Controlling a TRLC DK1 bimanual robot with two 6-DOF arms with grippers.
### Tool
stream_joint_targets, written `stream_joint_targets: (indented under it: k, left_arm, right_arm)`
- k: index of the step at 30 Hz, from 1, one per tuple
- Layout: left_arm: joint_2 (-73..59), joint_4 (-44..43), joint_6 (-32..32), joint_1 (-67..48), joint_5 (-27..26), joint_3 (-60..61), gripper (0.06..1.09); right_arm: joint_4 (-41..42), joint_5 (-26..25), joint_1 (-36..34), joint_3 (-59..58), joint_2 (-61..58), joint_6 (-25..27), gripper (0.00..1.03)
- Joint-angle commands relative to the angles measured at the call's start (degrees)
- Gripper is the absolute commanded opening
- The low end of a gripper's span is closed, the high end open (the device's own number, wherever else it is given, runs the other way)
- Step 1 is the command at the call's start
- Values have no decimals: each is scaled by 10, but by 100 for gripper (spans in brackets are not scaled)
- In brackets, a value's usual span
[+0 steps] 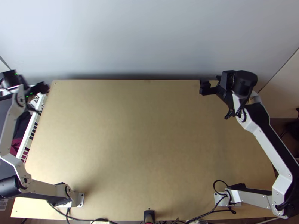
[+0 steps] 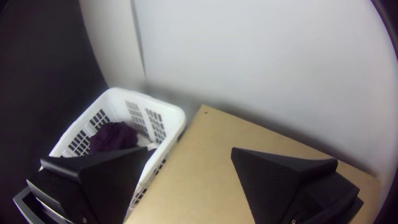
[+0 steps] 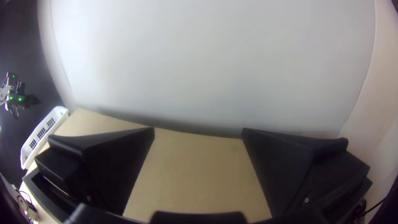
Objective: Fold the t-shirt
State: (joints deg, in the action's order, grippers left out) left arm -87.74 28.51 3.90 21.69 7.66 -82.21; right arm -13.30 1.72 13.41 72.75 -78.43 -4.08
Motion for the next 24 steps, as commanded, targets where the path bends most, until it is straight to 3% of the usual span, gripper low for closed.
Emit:
stream_joint_targets:
  k: [1,12,24]
  left_arm:
    - [-26,21,-43,113,11,26,103]
    - [-115,-7,-108,278,11,24,103]
    - [-213,-87,-170,373,11,26,104]
  right_arm:
    - [1,0,14,-40,20,-2,98]
    - [11,-1,29,-74,28,-1,98]
    - [10,-15,49,-97,41,19,98]
